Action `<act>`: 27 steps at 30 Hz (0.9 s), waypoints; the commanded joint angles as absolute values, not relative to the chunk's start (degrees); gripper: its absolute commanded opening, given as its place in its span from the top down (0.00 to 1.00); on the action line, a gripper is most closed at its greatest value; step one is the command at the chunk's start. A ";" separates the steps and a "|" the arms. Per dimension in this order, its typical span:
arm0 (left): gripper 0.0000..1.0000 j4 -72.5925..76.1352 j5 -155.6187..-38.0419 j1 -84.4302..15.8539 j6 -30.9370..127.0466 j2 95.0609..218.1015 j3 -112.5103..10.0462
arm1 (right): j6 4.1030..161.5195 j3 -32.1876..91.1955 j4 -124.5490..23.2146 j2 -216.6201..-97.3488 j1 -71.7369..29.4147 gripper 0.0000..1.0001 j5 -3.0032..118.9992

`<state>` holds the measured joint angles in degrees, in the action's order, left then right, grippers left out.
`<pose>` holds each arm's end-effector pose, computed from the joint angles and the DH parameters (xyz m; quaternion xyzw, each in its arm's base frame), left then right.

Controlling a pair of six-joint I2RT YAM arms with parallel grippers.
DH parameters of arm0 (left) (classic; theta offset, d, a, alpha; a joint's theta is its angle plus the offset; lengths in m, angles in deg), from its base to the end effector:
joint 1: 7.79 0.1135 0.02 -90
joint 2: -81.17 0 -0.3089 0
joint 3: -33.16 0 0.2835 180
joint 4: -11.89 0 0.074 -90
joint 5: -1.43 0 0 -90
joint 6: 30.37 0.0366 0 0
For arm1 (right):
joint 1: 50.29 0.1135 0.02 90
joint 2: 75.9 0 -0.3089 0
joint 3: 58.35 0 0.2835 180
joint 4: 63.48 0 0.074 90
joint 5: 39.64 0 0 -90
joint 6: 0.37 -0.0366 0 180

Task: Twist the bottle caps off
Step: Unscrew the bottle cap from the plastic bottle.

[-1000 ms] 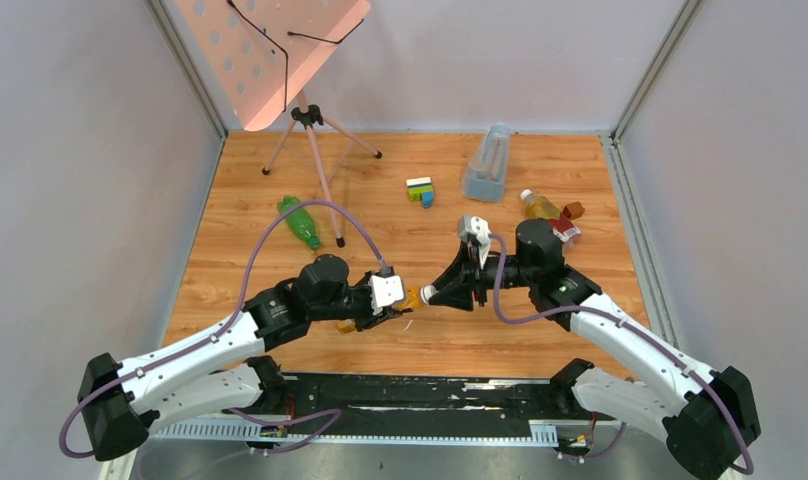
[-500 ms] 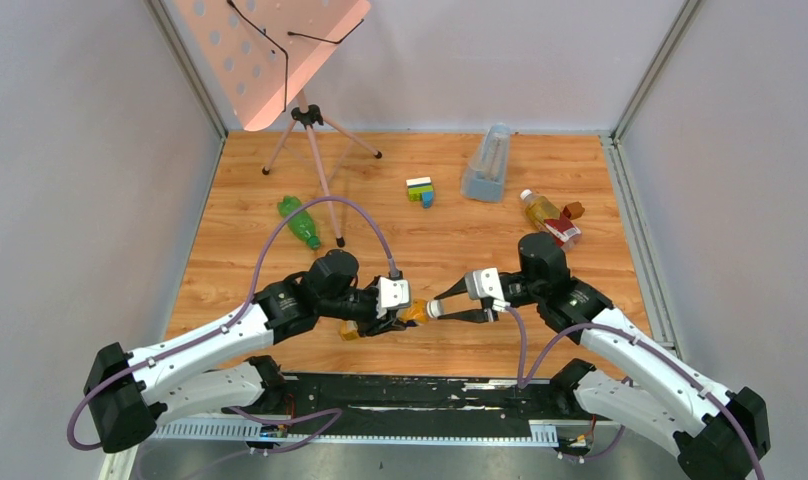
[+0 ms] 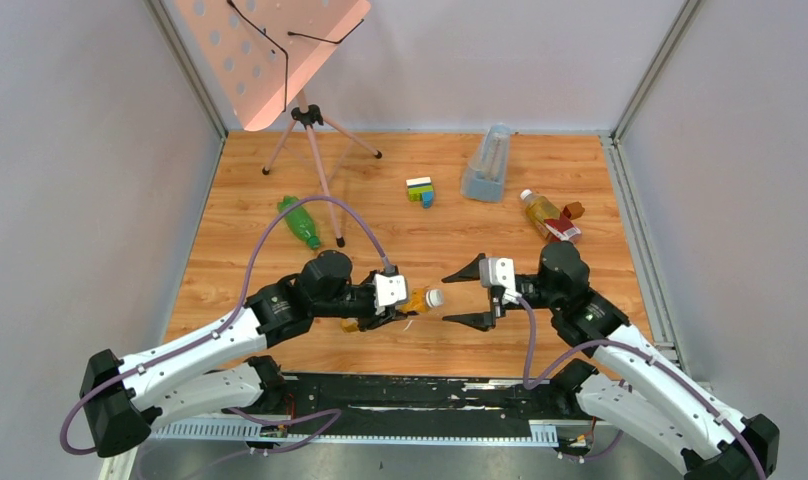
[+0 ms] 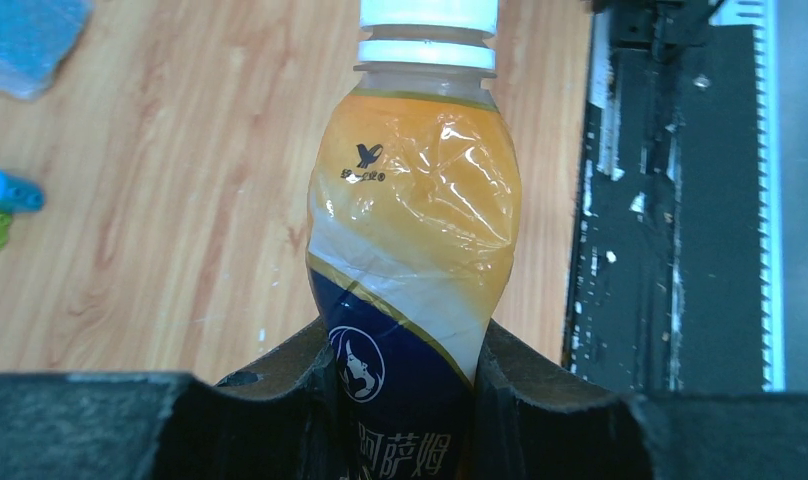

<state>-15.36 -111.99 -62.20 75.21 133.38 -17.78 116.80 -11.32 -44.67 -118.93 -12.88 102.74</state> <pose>0.1096 -0.1782 0.3000 0.5677 0.6300 -0.3309 0.4141 0.1175 0.1264 0.3194 -0.6074 0.4572 0.3972 0.5141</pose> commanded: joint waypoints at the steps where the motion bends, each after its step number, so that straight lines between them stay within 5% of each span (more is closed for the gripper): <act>1: 0.96 -10.72 -105.53 -62.54 73.80 131.71 -17.26 | 102.12 -13.78 -57.18 -116.41 -13.11 0.32 94.50; 4: 0.98 -11.74 -104.05 -62.58 73.43 130.81 -17.80 | 76.90 -14.22 -65.38 -118.31 -13.19 0.22 71.83; 7: 0.99 -10.46 -103.30 -62.78 74.42 129.05 -16.24 | 63.30 -9.58 -55.65 -122.03 -13.29 0.21 61.64; 12: 1.00 -5.11 -99.78 -64.00 76.66 130.46 -12.57 | 49.19 -8.62 -54.30 -123.95 -13.37 0.14 71.31; 27: 1.00 -1.12 -98.45 -64.86 78.35 130.24 -8.69 | 33.36 -12.29 -49.63 -124.56 -13.64 0.26 78.73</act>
